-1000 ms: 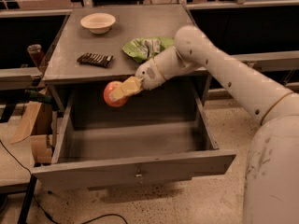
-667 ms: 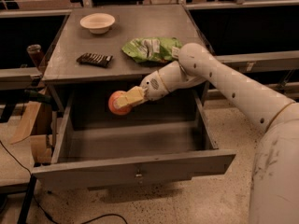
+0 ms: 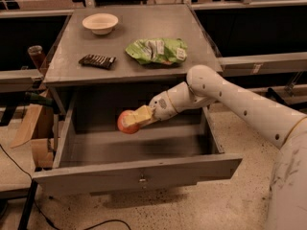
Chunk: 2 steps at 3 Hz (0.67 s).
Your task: Place apple into top drawer
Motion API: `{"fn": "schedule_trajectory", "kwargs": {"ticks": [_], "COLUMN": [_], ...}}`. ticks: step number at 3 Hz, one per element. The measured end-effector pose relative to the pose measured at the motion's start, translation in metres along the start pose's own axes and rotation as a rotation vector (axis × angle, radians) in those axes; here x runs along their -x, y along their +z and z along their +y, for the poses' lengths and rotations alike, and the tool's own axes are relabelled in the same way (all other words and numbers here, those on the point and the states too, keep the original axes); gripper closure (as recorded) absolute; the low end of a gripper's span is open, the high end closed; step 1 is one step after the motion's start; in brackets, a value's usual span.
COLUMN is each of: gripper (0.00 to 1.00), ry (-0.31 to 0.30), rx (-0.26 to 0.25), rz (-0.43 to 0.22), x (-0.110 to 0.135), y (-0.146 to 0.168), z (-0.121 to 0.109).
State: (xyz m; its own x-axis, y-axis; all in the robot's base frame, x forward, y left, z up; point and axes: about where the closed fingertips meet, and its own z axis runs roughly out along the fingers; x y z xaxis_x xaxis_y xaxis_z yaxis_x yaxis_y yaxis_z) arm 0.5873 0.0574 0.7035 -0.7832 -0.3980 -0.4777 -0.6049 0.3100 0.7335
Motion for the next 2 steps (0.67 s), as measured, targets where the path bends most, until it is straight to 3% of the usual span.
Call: {"fn": "schedule_trajectory", "kwargs": {"ticks": [1, 2], "gripper": [0.83, 0.52], "ry": [0.01, -0.017], "rx": [-0.011, -0.03], "rz": [0.055, 0.109], "x": [-0.0172, -0.0228], "y": [0.009, 0.0188], "z": [-0.0104, -0.014]}}
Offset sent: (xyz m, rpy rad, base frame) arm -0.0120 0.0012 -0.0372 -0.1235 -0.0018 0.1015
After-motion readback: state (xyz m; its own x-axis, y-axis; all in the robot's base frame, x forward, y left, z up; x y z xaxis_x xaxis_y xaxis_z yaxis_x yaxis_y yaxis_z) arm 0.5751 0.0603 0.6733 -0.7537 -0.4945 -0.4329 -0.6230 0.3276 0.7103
